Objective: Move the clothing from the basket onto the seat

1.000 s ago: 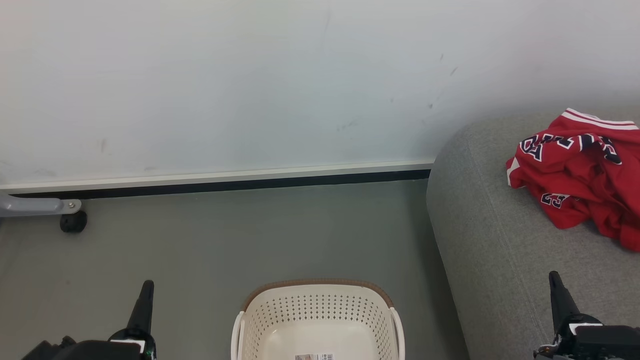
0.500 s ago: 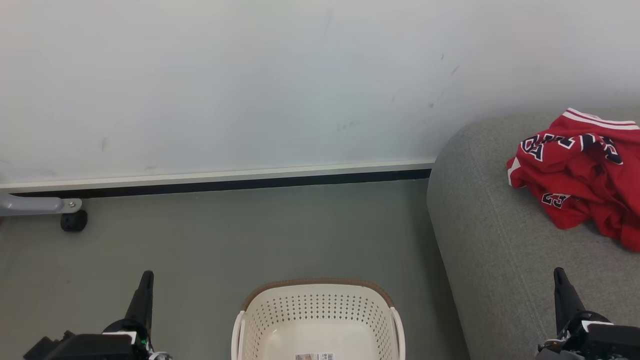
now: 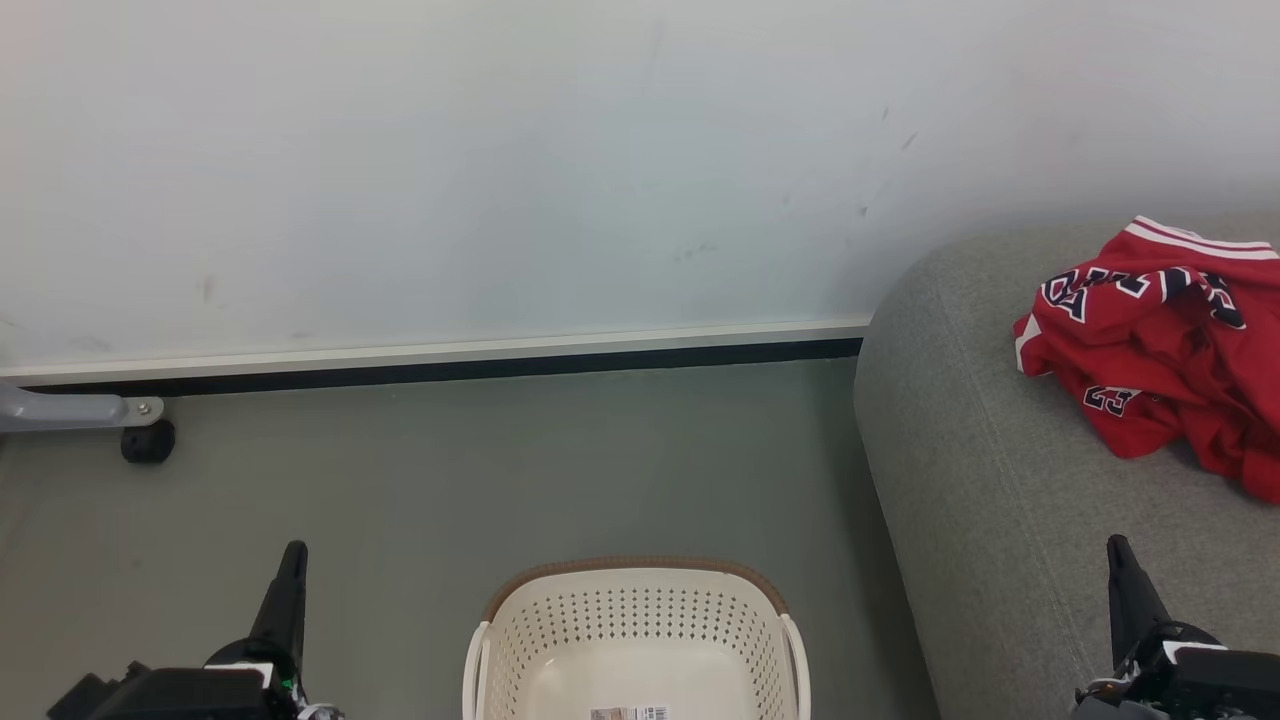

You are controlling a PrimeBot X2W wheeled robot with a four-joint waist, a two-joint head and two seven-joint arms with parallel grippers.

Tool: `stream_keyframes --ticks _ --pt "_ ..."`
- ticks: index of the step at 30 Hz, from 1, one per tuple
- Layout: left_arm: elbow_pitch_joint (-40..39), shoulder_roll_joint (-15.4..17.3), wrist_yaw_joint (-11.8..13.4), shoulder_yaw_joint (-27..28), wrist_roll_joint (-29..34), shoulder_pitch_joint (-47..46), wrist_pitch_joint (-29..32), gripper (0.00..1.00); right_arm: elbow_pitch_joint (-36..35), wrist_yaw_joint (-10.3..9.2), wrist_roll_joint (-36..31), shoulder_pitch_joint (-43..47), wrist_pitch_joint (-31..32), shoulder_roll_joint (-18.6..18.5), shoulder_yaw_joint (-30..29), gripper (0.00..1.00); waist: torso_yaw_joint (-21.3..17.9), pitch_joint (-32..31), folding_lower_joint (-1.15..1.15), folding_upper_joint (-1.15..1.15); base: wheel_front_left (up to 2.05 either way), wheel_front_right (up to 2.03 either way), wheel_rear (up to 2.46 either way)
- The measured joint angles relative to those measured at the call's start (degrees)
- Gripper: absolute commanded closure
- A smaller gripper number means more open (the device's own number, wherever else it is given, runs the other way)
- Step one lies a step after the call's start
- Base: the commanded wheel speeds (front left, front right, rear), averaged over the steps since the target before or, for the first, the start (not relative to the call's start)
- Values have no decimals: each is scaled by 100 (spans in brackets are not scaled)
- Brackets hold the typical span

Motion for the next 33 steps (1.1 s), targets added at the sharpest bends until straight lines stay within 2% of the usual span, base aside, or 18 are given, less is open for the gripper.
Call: stream_keyframes --ticks 33 --pt "5 0 -1 0 0 0 0 100 0 0 1 0 0 0 1 100 0 0 0 0 0 0 0"
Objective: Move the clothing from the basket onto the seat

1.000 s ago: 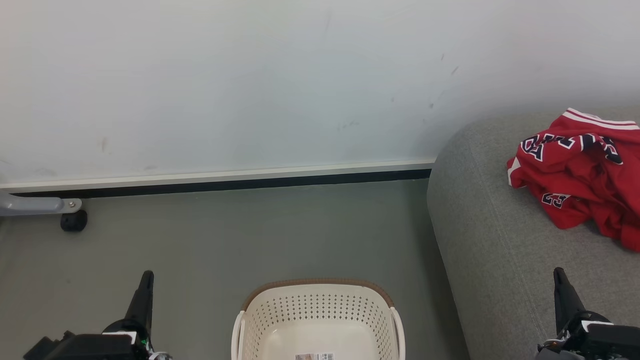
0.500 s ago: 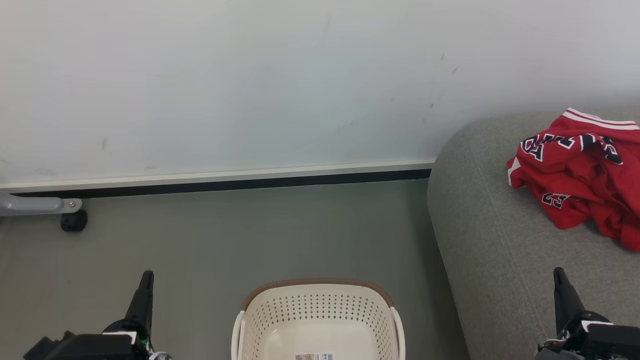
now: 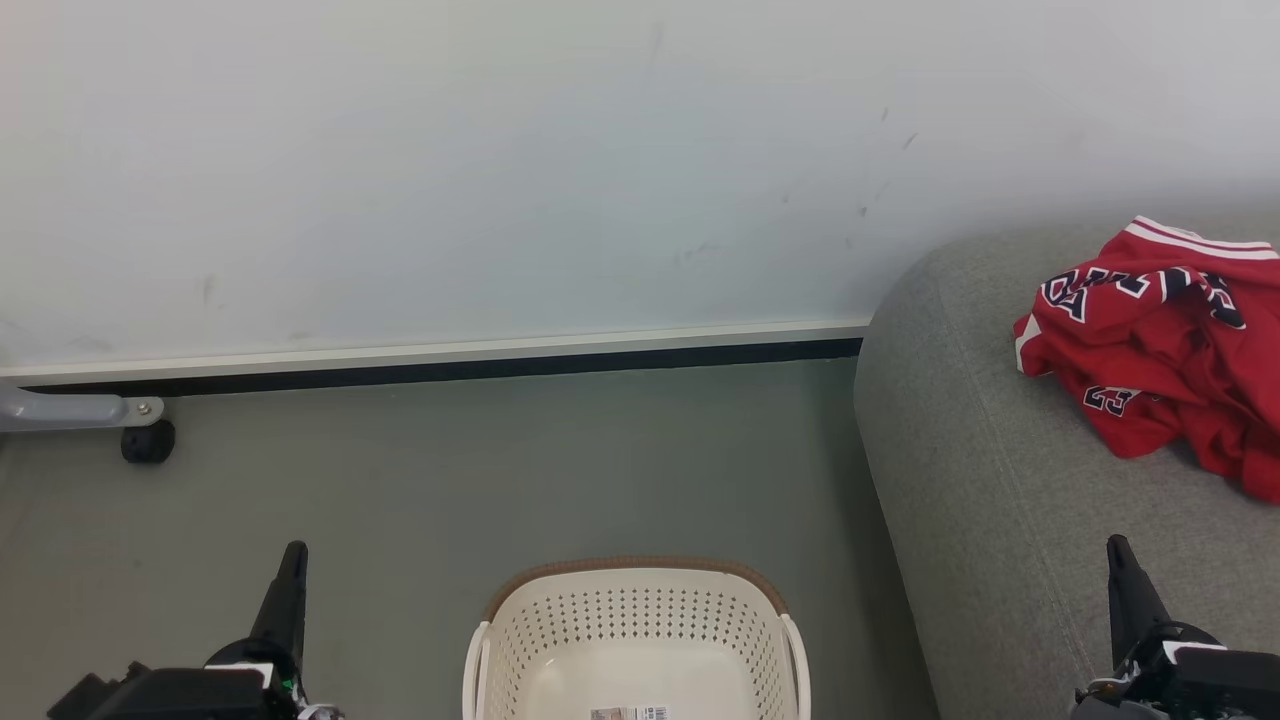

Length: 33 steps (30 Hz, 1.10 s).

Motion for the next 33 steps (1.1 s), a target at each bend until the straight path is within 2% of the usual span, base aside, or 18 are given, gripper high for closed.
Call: stream_keyframes --ticks 33 --pt "8 -1 -40 -1 -1 0 0 100 1 8 0 -1 0 1 0 100 0 0 0 0 0 0 0"
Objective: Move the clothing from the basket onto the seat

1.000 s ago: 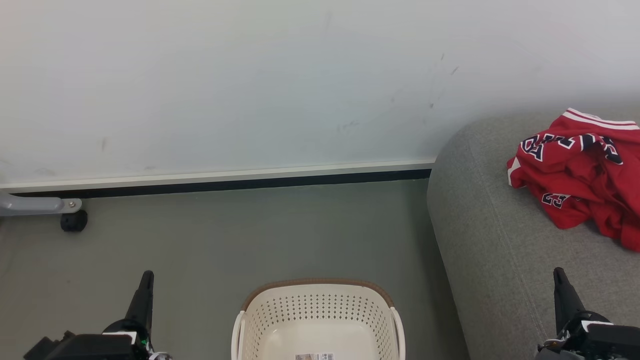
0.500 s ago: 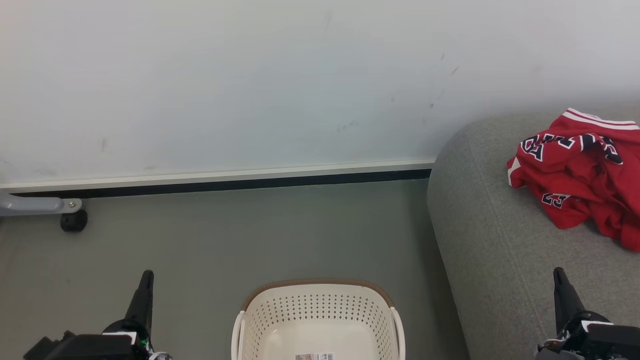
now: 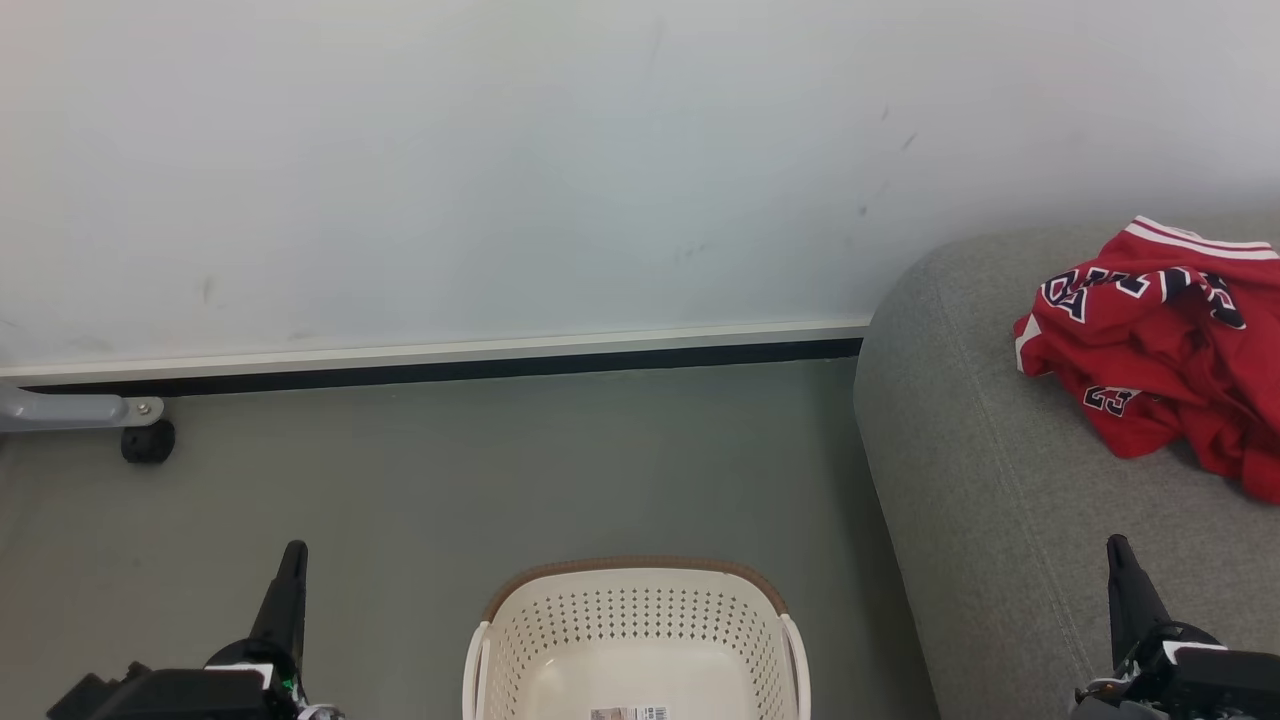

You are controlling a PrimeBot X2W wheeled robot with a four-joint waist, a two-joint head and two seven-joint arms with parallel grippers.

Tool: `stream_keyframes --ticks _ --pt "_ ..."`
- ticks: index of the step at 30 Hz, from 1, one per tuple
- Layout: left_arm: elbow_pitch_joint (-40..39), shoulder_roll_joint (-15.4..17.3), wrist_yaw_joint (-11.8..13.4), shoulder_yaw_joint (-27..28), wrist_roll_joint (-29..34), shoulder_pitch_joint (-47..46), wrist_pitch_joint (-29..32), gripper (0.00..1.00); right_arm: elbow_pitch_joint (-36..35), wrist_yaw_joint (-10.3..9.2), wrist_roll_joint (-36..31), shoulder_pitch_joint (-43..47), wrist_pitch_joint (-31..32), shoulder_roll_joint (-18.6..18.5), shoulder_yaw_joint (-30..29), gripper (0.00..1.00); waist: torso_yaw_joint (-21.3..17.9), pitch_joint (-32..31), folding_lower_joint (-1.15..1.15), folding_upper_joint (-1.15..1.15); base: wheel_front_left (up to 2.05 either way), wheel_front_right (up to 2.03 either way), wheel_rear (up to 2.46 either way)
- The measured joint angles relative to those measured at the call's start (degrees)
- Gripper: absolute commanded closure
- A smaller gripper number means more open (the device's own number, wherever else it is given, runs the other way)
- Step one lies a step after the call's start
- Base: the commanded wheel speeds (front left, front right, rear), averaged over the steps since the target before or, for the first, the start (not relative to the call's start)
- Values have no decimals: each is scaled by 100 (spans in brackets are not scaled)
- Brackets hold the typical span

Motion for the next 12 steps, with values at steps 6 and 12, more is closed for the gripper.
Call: stream_keyframes --ticks 6,12 --pt "1 0 0 0 0 0 0 100 0 0 0 0 0 0 0 100 0 0 0 0 0 0 0" --pt "1 0 0 0 0 0 0 100 0 0 0 0 0 0 0 100 0 0 0 0 0 0 0"
